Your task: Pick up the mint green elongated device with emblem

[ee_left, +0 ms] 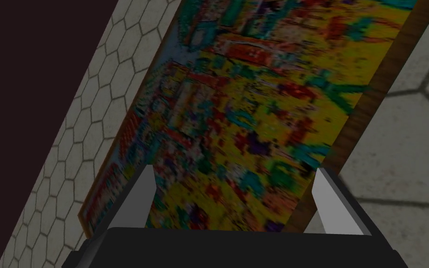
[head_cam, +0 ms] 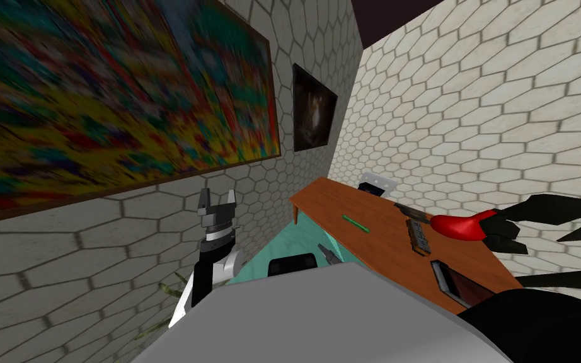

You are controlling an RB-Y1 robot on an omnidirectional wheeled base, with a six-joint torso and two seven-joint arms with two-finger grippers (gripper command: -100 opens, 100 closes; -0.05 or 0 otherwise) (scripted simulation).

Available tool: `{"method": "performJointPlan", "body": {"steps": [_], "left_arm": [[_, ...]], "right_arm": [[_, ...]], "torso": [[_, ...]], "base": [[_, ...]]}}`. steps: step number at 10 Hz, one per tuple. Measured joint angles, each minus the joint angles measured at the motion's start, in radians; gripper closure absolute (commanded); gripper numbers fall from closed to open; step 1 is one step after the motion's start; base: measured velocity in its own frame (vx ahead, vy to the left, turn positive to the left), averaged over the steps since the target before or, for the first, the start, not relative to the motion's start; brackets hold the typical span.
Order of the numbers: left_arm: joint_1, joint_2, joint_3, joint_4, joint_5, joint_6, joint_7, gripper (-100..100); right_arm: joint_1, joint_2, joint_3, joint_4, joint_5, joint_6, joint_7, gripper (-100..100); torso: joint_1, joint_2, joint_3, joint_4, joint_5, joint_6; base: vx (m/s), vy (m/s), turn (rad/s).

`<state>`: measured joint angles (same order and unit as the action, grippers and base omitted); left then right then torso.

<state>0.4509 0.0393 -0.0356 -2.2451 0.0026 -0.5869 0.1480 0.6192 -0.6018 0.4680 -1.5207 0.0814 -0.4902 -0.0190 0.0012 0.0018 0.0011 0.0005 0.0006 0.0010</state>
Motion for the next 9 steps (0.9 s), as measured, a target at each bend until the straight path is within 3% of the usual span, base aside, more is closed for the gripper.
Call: {"method": "performJointPlan", "body": {"steps": [1,7,9], "left_arm": [[0.000,0.000,0.000,0.000,0.000,0.000,0.000,0],[0.000,0.000,0.000,0.000,0.000,0.000,0.000,0],[0.000,0.000,0.000,0.000,0.000,0.000,0.000,0]], "right_arm": [[-0.001,-0.025,0.025,0.050,-0.003,-0.014,0.002,-100],[0.037,-0.176,0.137,0.212,-0.015,-0.047,0.018,-100],[0.024,-0.179,0.160,0.282,-0.014,-0.053,0.022,-100]], "torso": [[0.001,0.001,0.000,0.000,0.000,-0.001],[0.000,0.000,0.000,0.000,0.000,-0.001],[-0.001,0.000,0.000,0.000,0.000,0.001]], "base": [[-0.022,0.042,0.155],[-0.015,0.036,0.218],[-0.009,0.019,0.129]]}}
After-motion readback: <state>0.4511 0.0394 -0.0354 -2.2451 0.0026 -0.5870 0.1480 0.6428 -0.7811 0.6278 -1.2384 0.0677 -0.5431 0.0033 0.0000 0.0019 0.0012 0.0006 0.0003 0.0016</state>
